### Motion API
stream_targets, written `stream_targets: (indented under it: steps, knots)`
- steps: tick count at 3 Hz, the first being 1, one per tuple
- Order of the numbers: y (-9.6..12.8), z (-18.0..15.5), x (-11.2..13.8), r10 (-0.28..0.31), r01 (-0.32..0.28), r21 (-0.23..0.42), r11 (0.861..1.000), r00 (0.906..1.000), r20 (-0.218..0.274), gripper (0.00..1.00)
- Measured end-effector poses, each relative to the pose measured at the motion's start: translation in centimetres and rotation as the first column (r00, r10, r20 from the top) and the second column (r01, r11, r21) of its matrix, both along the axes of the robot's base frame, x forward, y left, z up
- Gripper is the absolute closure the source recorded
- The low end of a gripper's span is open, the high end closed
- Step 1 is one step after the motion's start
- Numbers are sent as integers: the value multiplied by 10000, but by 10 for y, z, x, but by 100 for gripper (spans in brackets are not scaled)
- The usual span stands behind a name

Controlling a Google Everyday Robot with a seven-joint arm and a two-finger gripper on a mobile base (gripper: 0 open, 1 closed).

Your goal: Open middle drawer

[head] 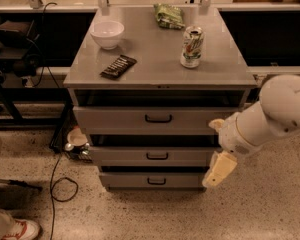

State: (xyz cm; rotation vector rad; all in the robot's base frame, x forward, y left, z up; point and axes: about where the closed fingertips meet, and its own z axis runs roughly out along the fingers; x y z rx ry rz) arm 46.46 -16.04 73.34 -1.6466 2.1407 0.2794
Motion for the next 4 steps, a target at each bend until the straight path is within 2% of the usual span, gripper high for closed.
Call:
stream_targets:
  steps: [2,3,4]
  knots:
    - [-51,-109,-10,-392,392,-20,9992,9970,-662,0]
    - [-61,-170,-3,-392,406,193,9990,9969,-678,0]
    - [-61,-169,-3,-388,401,188,9990,9970,-673,0]
